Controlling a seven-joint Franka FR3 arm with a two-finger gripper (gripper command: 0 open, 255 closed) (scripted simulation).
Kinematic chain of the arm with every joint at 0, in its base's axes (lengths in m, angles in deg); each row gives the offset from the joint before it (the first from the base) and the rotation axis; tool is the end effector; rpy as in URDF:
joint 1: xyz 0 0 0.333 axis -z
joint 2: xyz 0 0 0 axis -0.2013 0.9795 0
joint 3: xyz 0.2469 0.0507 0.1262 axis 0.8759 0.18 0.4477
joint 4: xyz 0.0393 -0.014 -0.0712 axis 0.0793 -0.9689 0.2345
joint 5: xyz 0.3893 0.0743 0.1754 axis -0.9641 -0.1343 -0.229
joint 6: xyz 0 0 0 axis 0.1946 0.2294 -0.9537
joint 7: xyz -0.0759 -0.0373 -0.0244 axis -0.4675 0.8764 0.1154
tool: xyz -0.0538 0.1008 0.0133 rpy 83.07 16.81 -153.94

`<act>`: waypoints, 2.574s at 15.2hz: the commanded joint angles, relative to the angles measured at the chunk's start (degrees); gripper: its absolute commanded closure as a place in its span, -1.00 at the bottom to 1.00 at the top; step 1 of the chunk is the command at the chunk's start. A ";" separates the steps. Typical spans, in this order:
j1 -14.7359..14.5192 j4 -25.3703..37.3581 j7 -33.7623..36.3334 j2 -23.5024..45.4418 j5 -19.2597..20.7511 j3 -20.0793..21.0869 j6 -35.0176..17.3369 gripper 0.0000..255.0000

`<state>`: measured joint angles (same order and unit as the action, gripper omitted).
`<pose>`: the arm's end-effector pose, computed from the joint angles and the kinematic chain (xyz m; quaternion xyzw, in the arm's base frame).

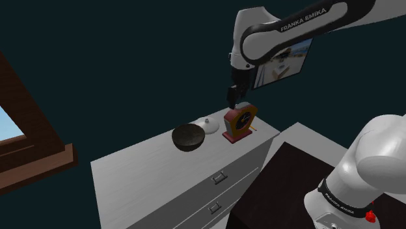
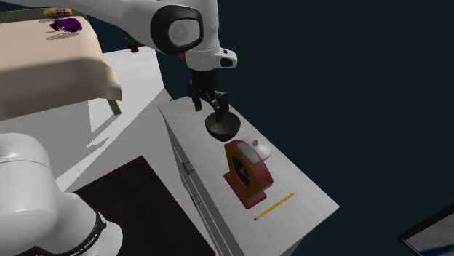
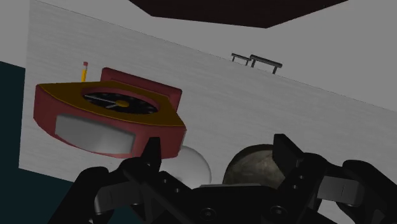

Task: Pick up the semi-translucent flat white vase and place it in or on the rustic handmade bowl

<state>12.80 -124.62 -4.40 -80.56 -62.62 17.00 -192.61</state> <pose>0.4887 0.0028 0.3602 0.9982 0.0574 -0.0078 0.0185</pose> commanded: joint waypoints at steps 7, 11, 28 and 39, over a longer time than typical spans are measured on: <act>1.06 7.49 -0.76 17.55 1.26 -0.92 -11.17 -1.00; 1.47 13.28 -1.13 26.47 1.65 -1.32 -14.82 -1.00; 2.36 29.77 -2.01 49.65 2.09 -2.04 -22.59 -1.00; 2.36 29.77 -2.01 49.64 2.09 -2.04 -22.58 1.00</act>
<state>15.18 -94.81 -6.40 -31.01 -60.52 14.93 -215.22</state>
